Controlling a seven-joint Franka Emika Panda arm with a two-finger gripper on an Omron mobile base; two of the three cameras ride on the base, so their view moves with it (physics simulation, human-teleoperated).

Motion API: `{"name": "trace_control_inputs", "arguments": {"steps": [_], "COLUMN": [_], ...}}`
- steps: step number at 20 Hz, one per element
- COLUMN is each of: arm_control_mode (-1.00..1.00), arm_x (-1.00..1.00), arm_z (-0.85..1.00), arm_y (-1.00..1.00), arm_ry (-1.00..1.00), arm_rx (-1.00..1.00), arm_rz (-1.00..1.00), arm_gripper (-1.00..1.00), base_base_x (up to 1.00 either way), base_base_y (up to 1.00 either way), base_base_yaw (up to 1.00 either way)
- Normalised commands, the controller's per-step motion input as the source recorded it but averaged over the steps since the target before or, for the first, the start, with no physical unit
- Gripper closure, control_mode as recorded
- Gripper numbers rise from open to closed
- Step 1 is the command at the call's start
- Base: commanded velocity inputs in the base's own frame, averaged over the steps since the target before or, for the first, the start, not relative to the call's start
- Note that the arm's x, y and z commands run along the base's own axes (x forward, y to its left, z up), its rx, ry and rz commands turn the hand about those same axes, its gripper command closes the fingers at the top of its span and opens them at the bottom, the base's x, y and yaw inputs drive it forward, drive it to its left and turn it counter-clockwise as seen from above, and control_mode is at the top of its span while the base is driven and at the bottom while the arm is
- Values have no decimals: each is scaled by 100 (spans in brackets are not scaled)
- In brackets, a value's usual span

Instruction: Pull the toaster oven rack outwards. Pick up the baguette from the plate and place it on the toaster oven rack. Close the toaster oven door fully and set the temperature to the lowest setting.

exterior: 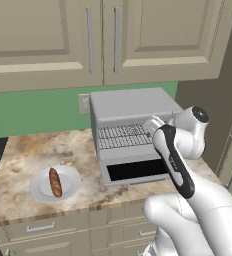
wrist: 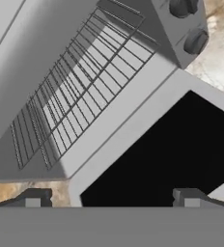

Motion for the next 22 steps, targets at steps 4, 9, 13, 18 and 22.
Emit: {"name": "trace_control_inputs", "arguments": {"steps": [4,9,13,18,22], "arm_control_mode": [-100,-100,-100,-100,-100], "arm_x": [8,16,39,45,41], "arm_z": [-31,-25,-1,0,0], "arm_y": [0,0,-7,-8,0], "arm_ry": [-9,-7,0,0,0], "arm_rx": [0,1,4,3,1], "arm_rz": [17,22,31,30,21], "arm_gripper": [-100,-100,-100,-100,-100], "base_base_x": [0,0,0,0,0], "base_base_y": [0,0,0,0,0], "base_base_yaw": [0,0,0,0,0]}}
